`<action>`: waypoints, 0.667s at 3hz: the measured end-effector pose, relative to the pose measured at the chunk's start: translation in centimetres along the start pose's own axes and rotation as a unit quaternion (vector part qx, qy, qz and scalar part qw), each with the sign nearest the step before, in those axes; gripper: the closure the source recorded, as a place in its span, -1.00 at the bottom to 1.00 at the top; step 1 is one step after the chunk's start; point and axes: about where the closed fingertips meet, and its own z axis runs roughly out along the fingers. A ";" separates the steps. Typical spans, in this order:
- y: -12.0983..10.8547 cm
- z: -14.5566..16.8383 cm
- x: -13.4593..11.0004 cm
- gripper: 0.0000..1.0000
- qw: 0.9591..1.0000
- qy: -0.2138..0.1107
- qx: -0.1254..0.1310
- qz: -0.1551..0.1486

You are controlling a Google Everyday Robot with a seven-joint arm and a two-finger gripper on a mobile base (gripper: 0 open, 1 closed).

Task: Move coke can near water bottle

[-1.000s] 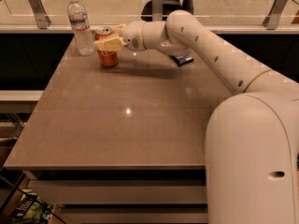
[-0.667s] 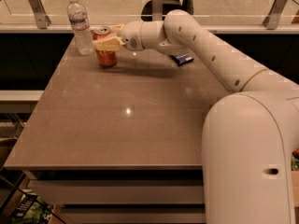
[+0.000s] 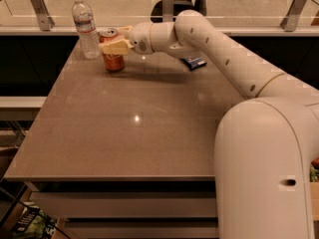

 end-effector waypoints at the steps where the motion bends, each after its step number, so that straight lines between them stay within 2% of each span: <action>1: 0.0 0.0 0.0 -0.23 1.000 0.000 0.000 0.000; 2: 0.0 0.0 0.0 -0.72 1.000 0.000 0.000 0.000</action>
Offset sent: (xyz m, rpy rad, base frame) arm 0.0000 0.0001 0.0002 0.0000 0.0001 0.0002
